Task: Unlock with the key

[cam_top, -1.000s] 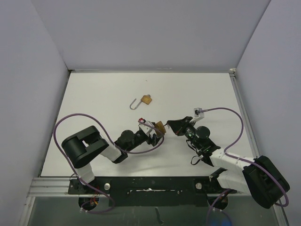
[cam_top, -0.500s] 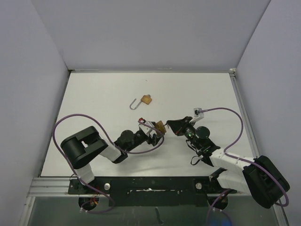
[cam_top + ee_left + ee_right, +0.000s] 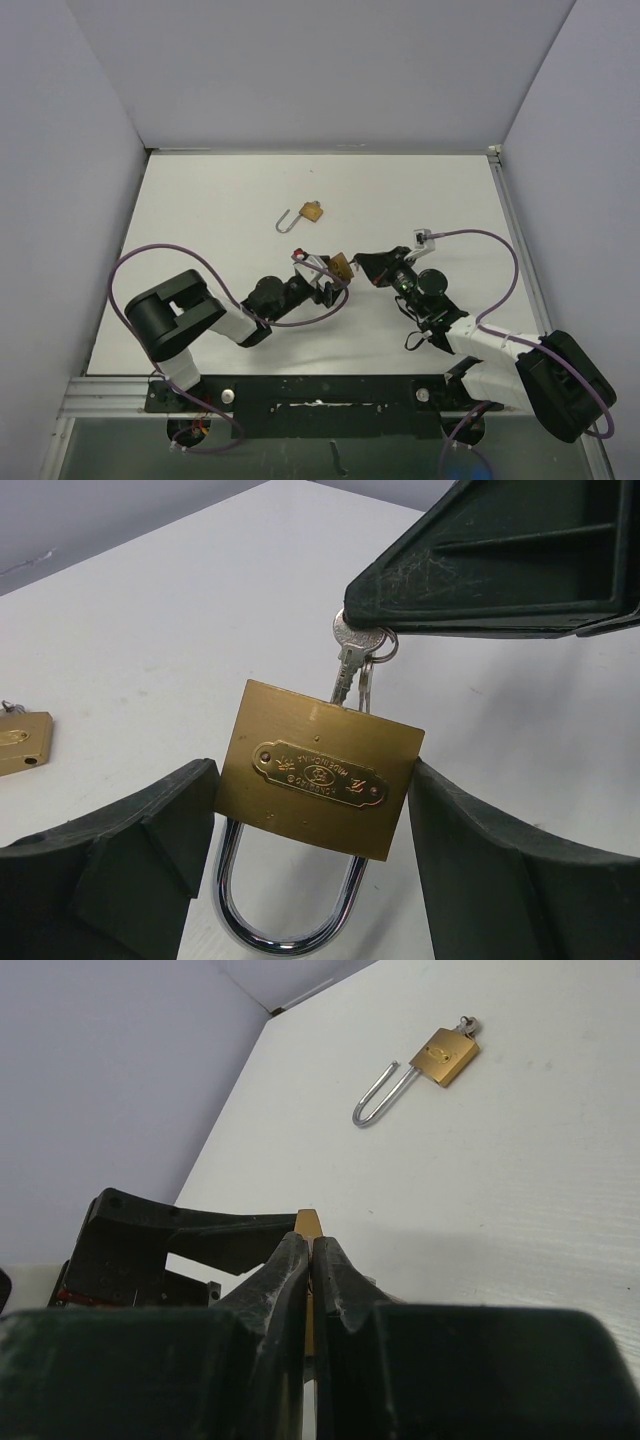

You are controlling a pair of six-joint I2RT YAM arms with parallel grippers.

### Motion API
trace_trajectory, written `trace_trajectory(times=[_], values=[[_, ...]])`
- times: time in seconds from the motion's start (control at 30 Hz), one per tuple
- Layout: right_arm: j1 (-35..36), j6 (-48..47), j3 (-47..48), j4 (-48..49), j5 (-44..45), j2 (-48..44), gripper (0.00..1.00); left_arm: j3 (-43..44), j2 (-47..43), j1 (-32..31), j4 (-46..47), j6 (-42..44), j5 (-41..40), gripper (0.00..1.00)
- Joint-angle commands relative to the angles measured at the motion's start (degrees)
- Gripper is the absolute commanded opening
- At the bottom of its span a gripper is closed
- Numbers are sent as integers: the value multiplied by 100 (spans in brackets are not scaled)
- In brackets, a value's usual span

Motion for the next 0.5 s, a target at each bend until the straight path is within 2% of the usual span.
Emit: trace_trajectory(times=[0.0,0.47], values=[[42,68,-47,375,137,25,0,405,-434,-29,1046,38,-192,0],[38,187,-72,582,24,138,0,571,-552,-34,1046,83,-254,0]])
